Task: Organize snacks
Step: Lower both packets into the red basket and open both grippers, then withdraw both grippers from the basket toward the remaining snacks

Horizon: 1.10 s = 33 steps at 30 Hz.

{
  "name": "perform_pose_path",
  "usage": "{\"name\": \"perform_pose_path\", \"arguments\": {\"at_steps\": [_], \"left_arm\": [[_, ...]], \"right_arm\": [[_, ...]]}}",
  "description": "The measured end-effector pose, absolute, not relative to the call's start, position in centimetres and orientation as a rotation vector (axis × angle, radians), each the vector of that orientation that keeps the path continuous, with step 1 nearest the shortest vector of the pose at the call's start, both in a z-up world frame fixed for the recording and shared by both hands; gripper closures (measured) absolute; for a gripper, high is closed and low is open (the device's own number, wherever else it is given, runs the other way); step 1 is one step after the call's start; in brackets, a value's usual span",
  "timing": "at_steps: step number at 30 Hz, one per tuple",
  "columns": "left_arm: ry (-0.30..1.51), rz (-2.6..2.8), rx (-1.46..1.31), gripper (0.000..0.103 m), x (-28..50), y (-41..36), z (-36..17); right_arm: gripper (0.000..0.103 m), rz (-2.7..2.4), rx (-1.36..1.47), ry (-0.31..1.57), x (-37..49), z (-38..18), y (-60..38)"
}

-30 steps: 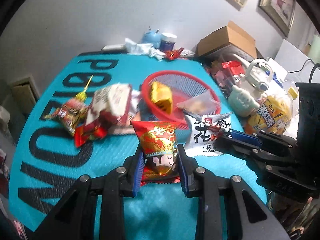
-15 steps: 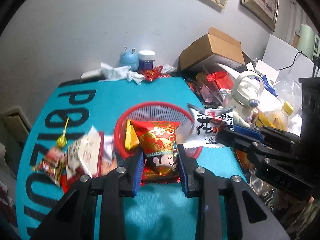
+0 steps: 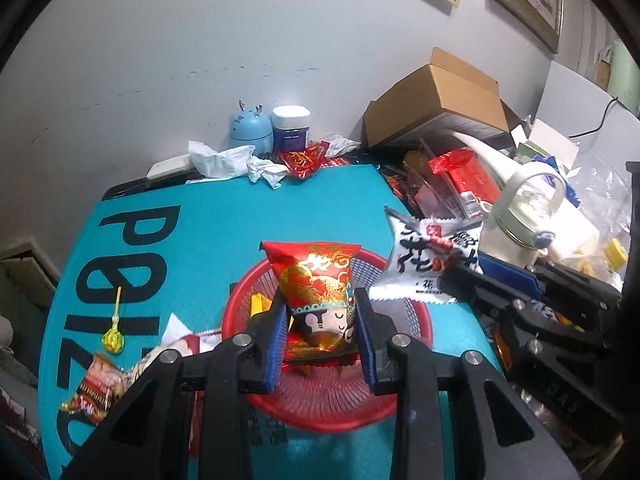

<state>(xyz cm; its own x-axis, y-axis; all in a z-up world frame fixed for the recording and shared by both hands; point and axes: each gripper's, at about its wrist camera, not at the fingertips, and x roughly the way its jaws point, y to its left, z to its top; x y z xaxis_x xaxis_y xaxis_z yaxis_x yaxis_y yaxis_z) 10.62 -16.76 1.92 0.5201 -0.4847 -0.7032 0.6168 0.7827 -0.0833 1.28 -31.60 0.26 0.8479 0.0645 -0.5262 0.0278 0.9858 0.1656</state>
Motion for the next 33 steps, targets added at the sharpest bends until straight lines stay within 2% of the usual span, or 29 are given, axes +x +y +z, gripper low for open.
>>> {"name": "perform_pose_path", "arguments": {"at_steps": [18,20,21,22,23,25,33], "left_arm": [[0.871,-0.654,0.222,0.072,13.8,-18.5,-1.6],[0.882,-0.642,0.233,0.07,13.9,-18.7,-1.9],[0.887,-0.634,0.234,0.066,14.0,-18.7,-2.0],[0.889,-0.627,0.235,0.059,14.0,-18.7,-2.1],[0.889,-0.617,0.237,0.056,14.0,-18.7,-2.1],[0.875,-0.588,0.247,0.046,13.8,-18.5,-2.0],[0.857,-0.553,0.238,0.046,12.7,-17.4,-0.9]], "right_arm": [[0.081,0.011,0.206,0.661,4.8,-3.1,-32.2],[0.079,0.007,0.208,0.667,4.9,-3.1,-32.2],[0.075,0.0,0.206,0.67,5.0,-3.1,-32.3],[0.065,-0.007,0.202,0.671,5.0,-3.1,-32.3],[0.062,-0.009,0.2,0.671,4.9,-3.1,-32.3],[0.062,-0.01,0.203,0.676,4.8,-3.2,-32.4],[0.062,0.011,0.205,0.672,4.2,-2.7,-32.2]]}}
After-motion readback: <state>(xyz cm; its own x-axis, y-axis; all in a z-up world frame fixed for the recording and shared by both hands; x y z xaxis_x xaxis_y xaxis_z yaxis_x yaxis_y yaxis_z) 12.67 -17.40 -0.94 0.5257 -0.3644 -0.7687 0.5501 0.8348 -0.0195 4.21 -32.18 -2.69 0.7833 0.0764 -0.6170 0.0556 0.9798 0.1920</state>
